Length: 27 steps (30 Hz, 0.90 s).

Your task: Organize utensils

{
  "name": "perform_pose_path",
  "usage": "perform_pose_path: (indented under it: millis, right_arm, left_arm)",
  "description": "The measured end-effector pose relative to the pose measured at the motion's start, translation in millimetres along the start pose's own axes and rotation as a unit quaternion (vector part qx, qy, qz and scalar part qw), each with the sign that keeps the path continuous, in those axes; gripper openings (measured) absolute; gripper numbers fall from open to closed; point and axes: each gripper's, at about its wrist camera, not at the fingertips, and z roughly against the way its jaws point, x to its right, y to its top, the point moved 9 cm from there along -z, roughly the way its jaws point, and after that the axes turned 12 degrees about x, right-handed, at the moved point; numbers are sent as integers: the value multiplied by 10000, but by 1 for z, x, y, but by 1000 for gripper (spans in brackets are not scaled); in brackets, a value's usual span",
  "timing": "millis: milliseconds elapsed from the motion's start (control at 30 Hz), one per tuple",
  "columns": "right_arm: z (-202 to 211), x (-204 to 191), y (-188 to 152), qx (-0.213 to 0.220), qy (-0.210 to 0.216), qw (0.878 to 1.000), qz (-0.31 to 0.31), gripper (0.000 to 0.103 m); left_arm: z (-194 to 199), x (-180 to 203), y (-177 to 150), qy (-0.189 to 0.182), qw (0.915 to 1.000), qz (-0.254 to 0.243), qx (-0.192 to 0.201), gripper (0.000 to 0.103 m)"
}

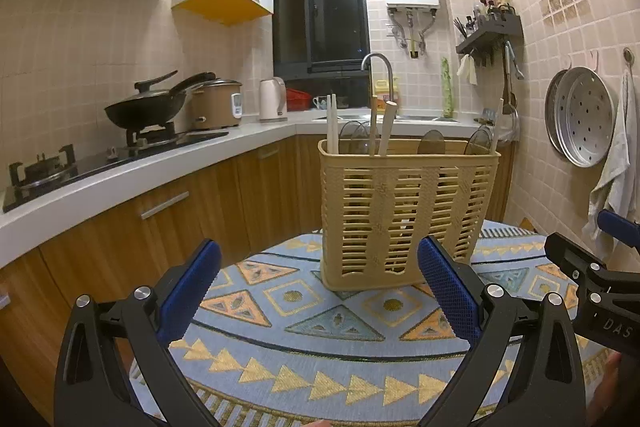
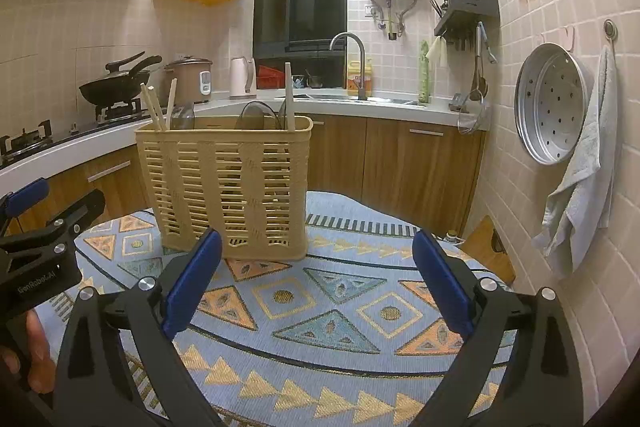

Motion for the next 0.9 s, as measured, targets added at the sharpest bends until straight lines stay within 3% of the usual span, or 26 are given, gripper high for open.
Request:
perform_pose_path:
  millis: [900]
  right_arm:
    - [-3, 3, -4, -98, -21, 9999, -37, 94]
  left_arm:
    - [3, 3, 0, 24, 10000, -21, -16, 95]
